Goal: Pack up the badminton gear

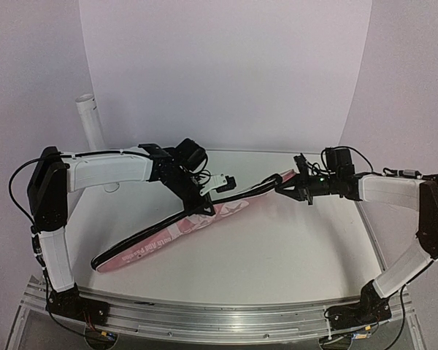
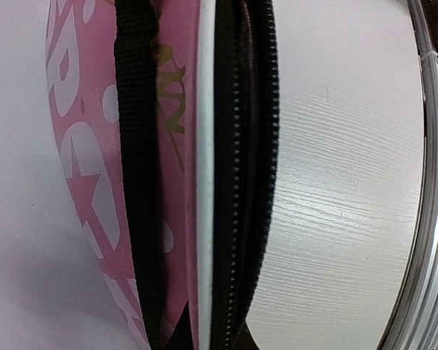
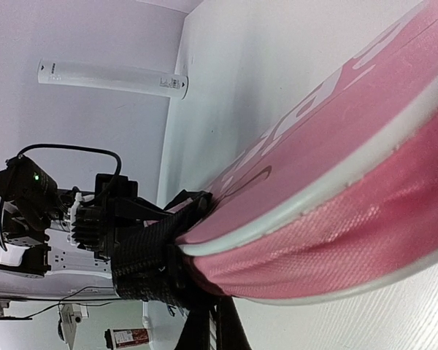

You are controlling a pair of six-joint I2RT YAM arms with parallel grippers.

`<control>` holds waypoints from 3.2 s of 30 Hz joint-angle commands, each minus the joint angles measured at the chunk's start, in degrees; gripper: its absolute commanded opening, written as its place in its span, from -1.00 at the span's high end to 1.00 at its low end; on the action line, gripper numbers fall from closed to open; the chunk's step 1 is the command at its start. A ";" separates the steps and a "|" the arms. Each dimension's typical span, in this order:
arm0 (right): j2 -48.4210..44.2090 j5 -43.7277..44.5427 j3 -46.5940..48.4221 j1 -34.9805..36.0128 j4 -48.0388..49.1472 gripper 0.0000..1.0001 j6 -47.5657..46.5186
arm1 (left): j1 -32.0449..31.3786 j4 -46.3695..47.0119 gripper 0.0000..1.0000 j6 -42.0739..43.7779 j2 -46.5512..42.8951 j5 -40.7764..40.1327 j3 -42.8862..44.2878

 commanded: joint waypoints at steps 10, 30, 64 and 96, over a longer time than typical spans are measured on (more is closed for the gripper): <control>-2.70 7.06 -2.97 5.01 15.65 1.00 17.32 | -0.16 5.09 1.00 -5.95 0.06 1.85 4.84; 3.51 25.19 1.05 19.79 18.98 1.00 29.76 | -1.08 16.39 1.00 -9.20 5.54 4.85 10.72; 12.81 38.39 2.93 19.04 18.60 1.00 30.68 | 1.02 -1.76 0.14 0.74 -28.52 -21.55 -42.43; 20.01 31.61 4.15 32.90 29.31 1.00 40.21 | 0.46 20.57 1.00 -11.65 -3.78 2.73 -10.31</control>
